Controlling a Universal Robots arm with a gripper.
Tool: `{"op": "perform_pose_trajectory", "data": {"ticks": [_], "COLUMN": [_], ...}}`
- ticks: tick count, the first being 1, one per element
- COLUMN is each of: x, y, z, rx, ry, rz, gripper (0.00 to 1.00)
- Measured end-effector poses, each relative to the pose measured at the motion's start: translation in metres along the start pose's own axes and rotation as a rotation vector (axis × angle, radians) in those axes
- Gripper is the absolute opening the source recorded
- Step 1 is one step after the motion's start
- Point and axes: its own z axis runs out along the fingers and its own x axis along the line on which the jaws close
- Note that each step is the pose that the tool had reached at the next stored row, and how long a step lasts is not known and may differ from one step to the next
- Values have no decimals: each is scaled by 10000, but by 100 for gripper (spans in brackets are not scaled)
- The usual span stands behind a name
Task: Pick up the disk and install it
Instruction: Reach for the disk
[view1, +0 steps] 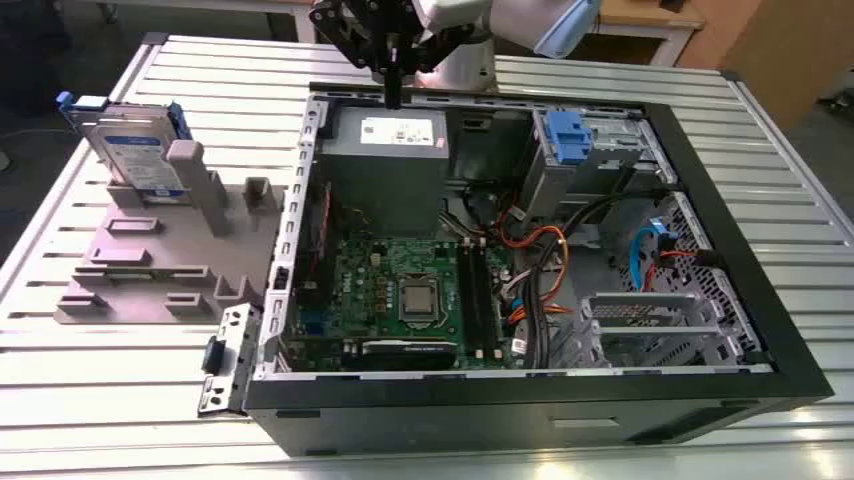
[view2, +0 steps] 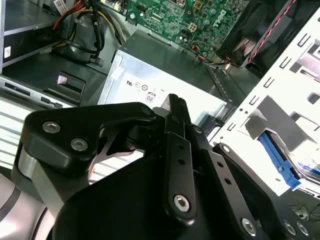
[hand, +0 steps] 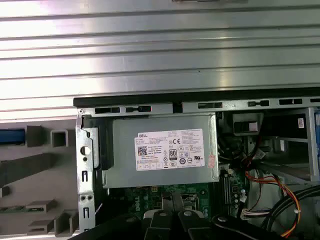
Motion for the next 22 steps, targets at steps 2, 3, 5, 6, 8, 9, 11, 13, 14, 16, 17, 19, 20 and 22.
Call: {"op": "perform_pose_trajectory", "data": {"ticks": [2,3,5,6,8,9,11,13,14,16,17,19,20,22], "x": [0,0,0,0,0,0,4,16,26,55,70,85,85,87], "y": [0,0,0,0,0,0,0,-1,-2,-4,-5,-6,-6,-7], "z": [0,0,0,0,0,0,0,-1,-1,-2,-2,-2,-2,-2], "rx": [0,0,0,0,1,0,1,0,0,1,0,0,0,1], "ry": [0,0,0,0,0,0,0,0,0,0,0,-1,0,0], "rz": [0,0,0,0,0,0,1,2,1,-1,0,0,0,0], "gripper": [11,11,11,11,11,11,11,11,11,11,11,11,11,11]}}
